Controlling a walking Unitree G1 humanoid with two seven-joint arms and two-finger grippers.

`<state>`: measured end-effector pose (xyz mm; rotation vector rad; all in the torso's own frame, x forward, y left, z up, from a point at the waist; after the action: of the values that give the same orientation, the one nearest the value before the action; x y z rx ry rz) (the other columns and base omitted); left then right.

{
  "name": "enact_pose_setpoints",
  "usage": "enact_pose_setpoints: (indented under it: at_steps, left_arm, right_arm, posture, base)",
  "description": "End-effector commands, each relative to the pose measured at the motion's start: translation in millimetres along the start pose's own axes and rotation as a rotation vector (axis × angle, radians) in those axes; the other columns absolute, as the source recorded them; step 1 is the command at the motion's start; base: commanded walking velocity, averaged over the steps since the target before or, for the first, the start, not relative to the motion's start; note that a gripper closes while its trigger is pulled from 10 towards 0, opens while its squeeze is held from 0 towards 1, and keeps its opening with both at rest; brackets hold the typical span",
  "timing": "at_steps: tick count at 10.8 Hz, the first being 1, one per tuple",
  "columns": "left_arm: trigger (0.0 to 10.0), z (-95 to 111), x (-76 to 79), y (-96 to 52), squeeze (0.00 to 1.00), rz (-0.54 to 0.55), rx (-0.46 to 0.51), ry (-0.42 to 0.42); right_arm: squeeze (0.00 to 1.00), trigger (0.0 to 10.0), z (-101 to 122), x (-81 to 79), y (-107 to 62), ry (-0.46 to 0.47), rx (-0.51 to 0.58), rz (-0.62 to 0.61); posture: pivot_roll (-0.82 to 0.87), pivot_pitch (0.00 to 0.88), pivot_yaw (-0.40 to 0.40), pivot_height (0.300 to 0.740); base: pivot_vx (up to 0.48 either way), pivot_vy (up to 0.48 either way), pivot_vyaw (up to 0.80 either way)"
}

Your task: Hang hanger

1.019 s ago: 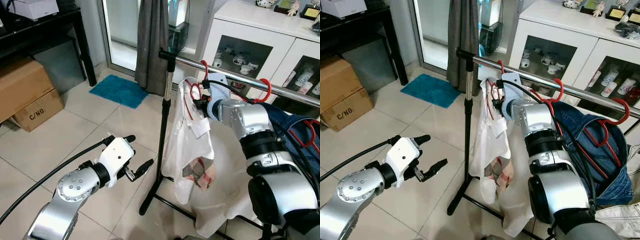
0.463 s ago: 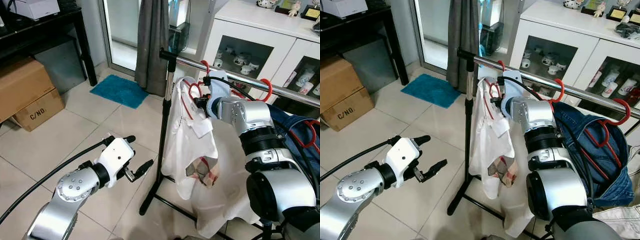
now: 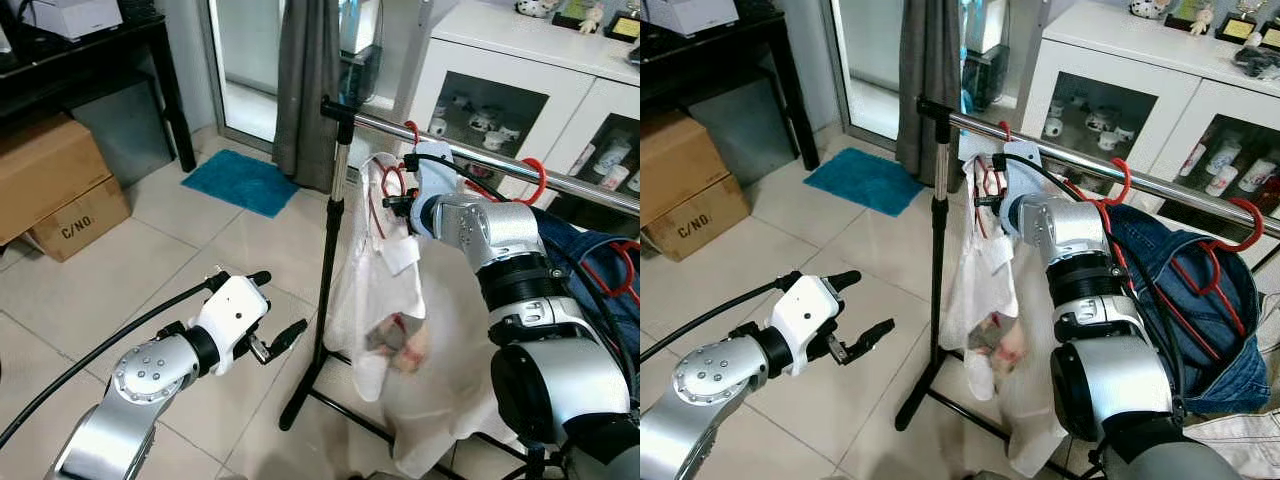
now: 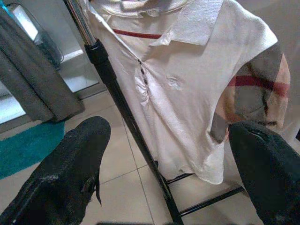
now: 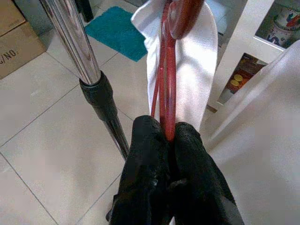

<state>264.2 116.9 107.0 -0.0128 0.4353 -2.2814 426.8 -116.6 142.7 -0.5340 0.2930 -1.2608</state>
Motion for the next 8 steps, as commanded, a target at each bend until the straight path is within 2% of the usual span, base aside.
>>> enact_pose_setpoints:
  at_steps: [1,3,5,6,7,8]
  left_arm:
    - [10.0,5.3,0.6,0.6,0.88,-0.002,0.021,-0.003]
    - [10.0,16.6,-2.5,0.2,0.88,0.013,0.083,-0.037]
    - [10.0,27.2,2.9,0.2,0.88,-0.016,0.145,-0.082]
    - [10.0,43.5,7.1,-0.4,0.88,-0.032,0.231,-0.128]
    - [10.0,47.9,6.0,-1.5,0.87,-0.028,0.263,-0.150]
    - [10.0,44.6,0.3,-3.5,0.88,0.021,0.262,-0.156]
  right_arm:
    - [0.00,0.0,4.9,0.5,-1.8,0.014,0.008,0.004]
    - [0.00,0.0,6.5,-0.1,-2.4,0.018,0.018,0.005]
    - [0.00,0.0,10.8,3.7,-4.9,-0.004,0.066,-0.021]
    - [0.00,0.0,11.7,3.1,-8.5,0.002,0.076,-0.014]
    - [0.00,0.0,13.7,1.6,-10.9,0.008,0.101,-0.003]
    - [0.00,0.0,18.6,-0.7,-15.6,-0.034,0.185,-0.003]
  posture:
    - [0.06,0.000,-0.074,0.740]
    - [0.06,0.000,-0.074,0.740]
    - [0.06,0.000,-0.072,0.740]
    - [0.06,0.000,-0.072,0.740]
    - [0.06,0.000,-0.074,0.740]
    - [0.05,0.000,-0.078,0.740]
  base:
    - [0.000,0.000,0.00]
    - [0.000,0.000,0.00]
    - [0.000,0.000,0.00]
    - [0.000,0.000,0.00]
    - [0.000,0.000,0.00]
    - [0.000,0.000,0.00]
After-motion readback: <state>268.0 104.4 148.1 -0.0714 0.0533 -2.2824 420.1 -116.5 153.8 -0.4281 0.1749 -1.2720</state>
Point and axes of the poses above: a point about 5 cm out from each wrist's last joint towards the gripper, its own y axis pointing out of the wrist towards the gripper, its own z axis along the axis of the wrist's last joint, x = y × z, the point moved 5 cm from there along y, pointing out of the wrist towards the gripper, and after that the axes turned 10 degrees about -y, right-handed, at the moved point
